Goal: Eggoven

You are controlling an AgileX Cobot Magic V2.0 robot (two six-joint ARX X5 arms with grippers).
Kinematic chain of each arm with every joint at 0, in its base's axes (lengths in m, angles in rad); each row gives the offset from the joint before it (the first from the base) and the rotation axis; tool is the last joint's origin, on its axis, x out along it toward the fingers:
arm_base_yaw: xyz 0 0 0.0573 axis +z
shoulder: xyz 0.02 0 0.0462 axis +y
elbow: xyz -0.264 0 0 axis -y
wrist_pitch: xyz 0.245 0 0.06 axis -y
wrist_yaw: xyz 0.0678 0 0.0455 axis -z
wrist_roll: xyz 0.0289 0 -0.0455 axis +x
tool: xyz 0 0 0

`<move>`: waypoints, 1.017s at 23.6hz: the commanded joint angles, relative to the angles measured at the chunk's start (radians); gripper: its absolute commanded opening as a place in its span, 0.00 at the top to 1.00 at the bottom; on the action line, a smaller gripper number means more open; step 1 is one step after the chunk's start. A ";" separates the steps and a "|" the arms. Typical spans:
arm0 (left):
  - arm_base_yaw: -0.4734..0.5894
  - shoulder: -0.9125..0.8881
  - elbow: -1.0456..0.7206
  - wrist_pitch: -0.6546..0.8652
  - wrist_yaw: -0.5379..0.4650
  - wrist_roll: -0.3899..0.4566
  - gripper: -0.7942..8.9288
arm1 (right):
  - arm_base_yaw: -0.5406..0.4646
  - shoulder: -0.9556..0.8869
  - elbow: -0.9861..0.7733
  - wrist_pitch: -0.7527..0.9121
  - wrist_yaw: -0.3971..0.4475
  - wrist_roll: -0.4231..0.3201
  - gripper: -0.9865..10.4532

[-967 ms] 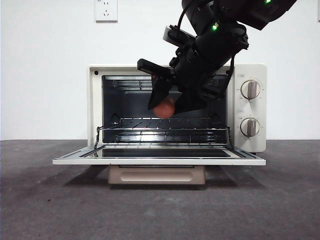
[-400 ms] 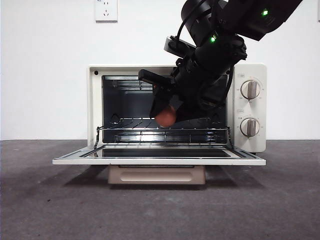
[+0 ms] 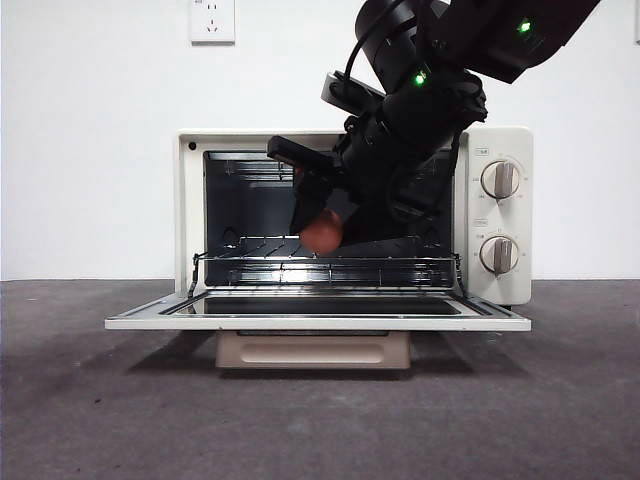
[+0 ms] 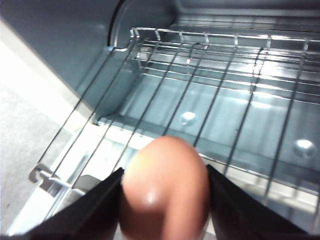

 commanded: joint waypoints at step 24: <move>-0.002 0.002 0.008 0.013 0.001 0.006 0.91 | 0.010 -0.048 0.048 -0.054 0.029 0.013 0.65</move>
